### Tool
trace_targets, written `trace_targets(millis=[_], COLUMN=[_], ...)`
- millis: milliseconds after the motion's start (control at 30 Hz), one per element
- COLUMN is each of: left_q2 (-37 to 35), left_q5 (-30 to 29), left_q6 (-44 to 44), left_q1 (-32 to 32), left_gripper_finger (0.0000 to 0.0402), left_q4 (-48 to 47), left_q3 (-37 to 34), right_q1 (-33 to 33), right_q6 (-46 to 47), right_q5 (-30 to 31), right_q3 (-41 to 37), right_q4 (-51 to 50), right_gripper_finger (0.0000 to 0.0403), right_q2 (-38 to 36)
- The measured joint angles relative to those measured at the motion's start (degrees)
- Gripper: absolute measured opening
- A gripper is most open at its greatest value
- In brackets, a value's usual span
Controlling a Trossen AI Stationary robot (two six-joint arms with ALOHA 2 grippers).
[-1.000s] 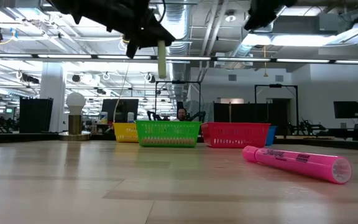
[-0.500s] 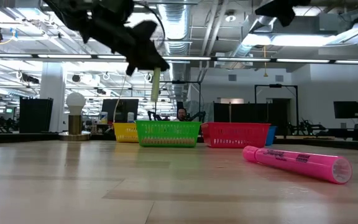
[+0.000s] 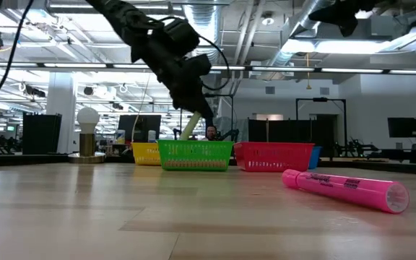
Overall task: Pick & Place Markers
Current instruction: Put the light green highlighter pen into the green bin
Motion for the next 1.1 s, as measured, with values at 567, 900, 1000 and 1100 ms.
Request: trace_targets(millis=[567,900,1000,1100], left_q2=[2.6,5.5,5.6,5.7], left_q5=[0.1,0.1,0.1,0.1], left_q6=[6.0,6.5,6.7,8.0], left_q1=[-1.4,-1.6,-1.6,-1.6], left_gripper_finger=[0.0056,0.0056,0.0064,0.0080], left_q4=[-6.5,-7.9,-7.9,-7.6], left_q3=[5.7,5.6,5.6,5.6], right_q1=[0.3,0.6,0.6,0.6], right_q6=[0.1,0.3,0.2,0.1], right_q5=[0.0,0.0,0.0,0.0], right_q3=[0.0,0.0,0.0,0.0], right_q4=[-0.3,-0.3,-0.3,-0.3], right_gripper_finger=[0.0221,0.0221,0.0221,0.0221], right_q2=[0.0,0.1,0.1,0.1])
